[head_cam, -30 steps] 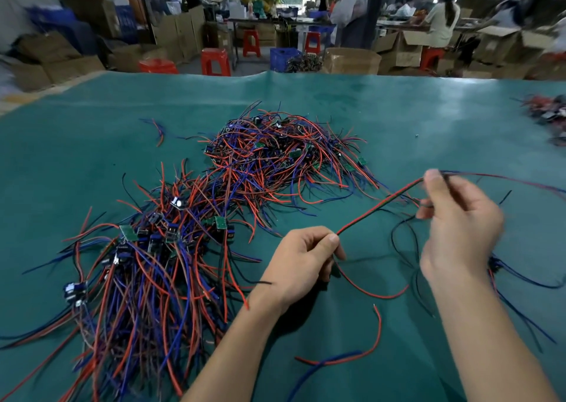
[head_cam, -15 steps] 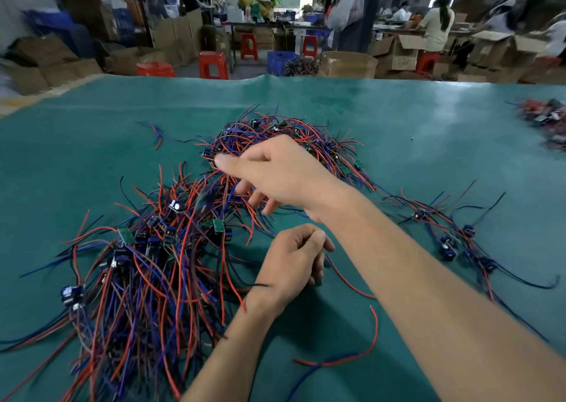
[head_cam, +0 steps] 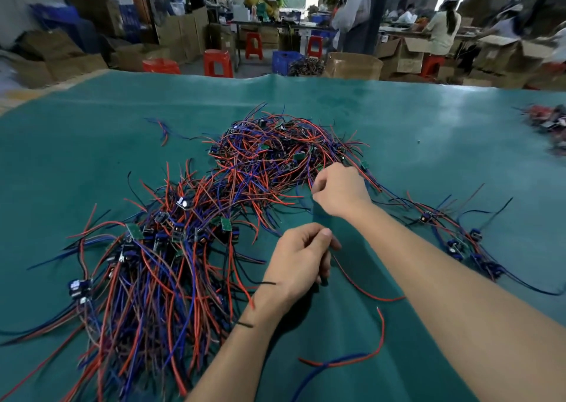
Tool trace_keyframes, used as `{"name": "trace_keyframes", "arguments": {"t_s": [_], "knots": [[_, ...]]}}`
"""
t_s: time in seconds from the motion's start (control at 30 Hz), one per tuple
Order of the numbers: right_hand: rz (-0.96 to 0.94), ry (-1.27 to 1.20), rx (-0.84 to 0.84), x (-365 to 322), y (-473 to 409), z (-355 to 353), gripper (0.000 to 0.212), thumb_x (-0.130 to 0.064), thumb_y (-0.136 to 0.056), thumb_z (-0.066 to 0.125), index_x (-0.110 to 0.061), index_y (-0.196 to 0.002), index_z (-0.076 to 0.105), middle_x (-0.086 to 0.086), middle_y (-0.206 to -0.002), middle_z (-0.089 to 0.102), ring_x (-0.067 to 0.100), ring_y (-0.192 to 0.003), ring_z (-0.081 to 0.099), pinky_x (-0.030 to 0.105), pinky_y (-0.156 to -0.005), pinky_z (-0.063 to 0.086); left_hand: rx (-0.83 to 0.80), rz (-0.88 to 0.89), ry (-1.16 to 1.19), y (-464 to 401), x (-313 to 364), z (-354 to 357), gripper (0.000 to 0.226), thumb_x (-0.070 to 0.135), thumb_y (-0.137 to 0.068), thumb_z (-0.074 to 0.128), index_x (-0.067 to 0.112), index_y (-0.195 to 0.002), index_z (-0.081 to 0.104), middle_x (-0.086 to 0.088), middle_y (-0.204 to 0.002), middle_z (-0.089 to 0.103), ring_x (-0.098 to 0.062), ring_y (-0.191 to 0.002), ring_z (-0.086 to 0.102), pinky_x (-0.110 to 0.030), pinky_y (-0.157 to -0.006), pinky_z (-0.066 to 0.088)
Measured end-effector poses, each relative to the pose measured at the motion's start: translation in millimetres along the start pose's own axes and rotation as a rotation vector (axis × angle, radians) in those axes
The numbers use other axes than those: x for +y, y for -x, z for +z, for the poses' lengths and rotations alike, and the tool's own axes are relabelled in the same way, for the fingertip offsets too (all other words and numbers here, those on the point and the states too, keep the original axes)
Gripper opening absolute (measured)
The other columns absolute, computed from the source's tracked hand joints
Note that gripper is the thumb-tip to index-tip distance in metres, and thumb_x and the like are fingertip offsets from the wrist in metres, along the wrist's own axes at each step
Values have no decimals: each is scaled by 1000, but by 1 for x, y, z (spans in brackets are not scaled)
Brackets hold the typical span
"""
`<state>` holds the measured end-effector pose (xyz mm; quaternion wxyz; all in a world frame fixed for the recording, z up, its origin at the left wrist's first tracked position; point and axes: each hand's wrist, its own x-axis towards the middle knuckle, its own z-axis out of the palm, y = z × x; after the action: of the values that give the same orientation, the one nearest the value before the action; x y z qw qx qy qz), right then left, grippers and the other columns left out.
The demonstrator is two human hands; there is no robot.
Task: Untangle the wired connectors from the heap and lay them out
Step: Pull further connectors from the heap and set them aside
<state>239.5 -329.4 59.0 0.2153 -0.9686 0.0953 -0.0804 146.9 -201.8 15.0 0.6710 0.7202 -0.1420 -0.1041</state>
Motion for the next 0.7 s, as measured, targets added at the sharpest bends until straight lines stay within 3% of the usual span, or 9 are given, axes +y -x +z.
{"name": "trace_keyframes", "arguments": {"t_s": [0.13, 0.27, 0.33, 0.43, 0.57, 0.7], "knots": [[31, -147, 88, 15, 4, -11, 32, -3, -78, 72, -30, -60, 69, -3, -77, 74, 21, -84, 70, 29, -79, 56, 9, -5, 18, 1, 2, 0, 32, 14, -105, 43, 6, -83, 64, 1, -49, 50, -12, -43, 47, -20, -40, 38], [141, -522, 171, 35, 14, -28, 19, -5, -76, 79, -22, -68, 74, -6, -61, 69, 14, -61, 66, 26, -57, 50, 58, -9, 49, -1, 1, 0, 23, 12, -104, 45, 2, -90, 61, 0, -52, 52, -14, -44, 48, -21, -40, 37], [180, -721, 143, 43, 28, -33, 18, 0, -80, 77, -17, -73, 74, -7, -57, 67, 7, -48, 59, 21, -46, 45, 94, -8, 80, -1, 1, 0, 18, 12, -103, 47, 2, -96, 59, -3, -56, 55, -19, -46, 49, -22, -39, 37], [218, -943, 70, 50, 54, -33, 19, 7, -82, 74, -11, -77, 72, -2, -60, 64, 10, -50, 53, 20, -44, 43, 128, -15, 139, -2, 1, 1, 14, 14, -104, 47, 4, -103, 57, -7, -66, 60, -23, -51, 52, -24, -39, 39], [149, -1109, -103, 51, 84, -36, 20, 10, -82, 73, -9, -78, 73, 9, -73, 68, 12, -52, 54, 20, -47, 45, 152, -22, 199, -3, 1, 1, 21, 18, -106, 43, 2, -109, 57, -8, -74, 64, -20, -55, 58, -26, -40, 44], [-86, -1055, -522, 53, 104, -42, 18, 4, -67, 83, -8, -77, 77, 15, -74, 69, 17, -56, 56, 23, -50, 48, 158, -47, 263, -4, 4, 3, 32, 26, -108, 37, 2, -107, 58, -5, -72, 65, -11, -48, 59, -23, -40, 46]]}}
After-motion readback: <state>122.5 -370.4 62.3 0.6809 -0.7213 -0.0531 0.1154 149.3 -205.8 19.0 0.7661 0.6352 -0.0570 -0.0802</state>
